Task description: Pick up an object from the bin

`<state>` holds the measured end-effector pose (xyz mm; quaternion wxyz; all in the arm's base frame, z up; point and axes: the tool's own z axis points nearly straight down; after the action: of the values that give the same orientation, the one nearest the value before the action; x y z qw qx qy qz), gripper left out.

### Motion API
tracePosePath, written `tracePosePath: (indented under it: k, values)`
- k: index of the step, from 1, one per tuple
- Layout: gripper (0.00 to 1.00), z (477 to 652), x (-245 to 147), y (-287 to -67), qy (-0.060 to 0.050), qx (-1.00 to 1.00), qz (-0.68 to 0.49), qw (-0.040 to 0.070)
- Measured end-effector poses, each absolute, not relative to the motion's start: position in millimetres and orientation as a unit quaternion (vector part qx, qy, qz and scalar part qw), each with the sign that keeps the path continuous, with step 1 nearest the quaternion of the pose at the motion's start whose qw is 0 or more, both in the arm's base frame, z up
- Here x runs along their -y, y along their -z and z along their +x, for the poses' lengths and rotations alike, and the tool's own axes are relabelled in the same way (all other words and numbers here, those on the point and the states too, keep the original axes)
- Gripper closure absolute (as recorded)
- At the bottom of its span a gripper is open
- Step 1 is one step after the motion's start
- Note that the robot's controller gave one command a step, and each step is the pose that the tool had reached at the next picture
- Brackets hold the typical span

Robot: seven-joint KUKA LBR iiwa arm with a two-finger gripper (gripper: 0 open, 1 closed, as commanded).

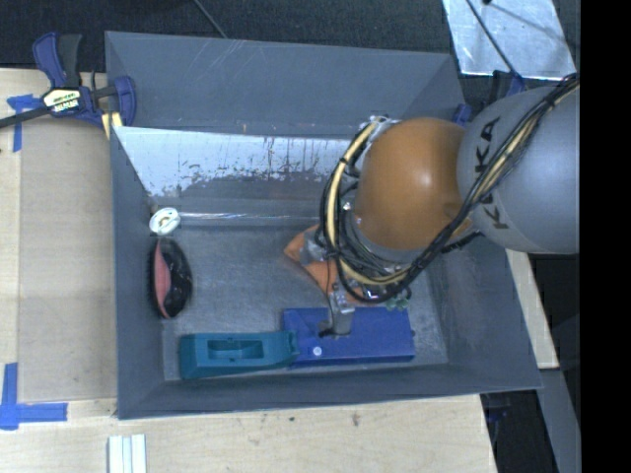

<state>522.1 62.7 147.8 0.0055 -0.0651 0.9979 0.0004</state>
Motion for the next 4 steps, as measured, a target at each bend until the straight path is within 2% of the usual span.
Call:
tracePosePath:
  k: [1, 2, 3, 4]
  values:
    - [0.00, 531.5, -46.2, -177.8, 0.001, -0.999, -0.054, -0.001]
    - [0.00, 546.5, -23.9, -169.5, 0.000, -0.999, -0.054, 0.005]
    - [0.00, 555.2, -21.7, -134.0, 0.001, -0.997, -0.071, 0.002]
    - [0.00, 578.0, -22.0, -107.4, 0.000, -1.000, -0.021, 0.002]
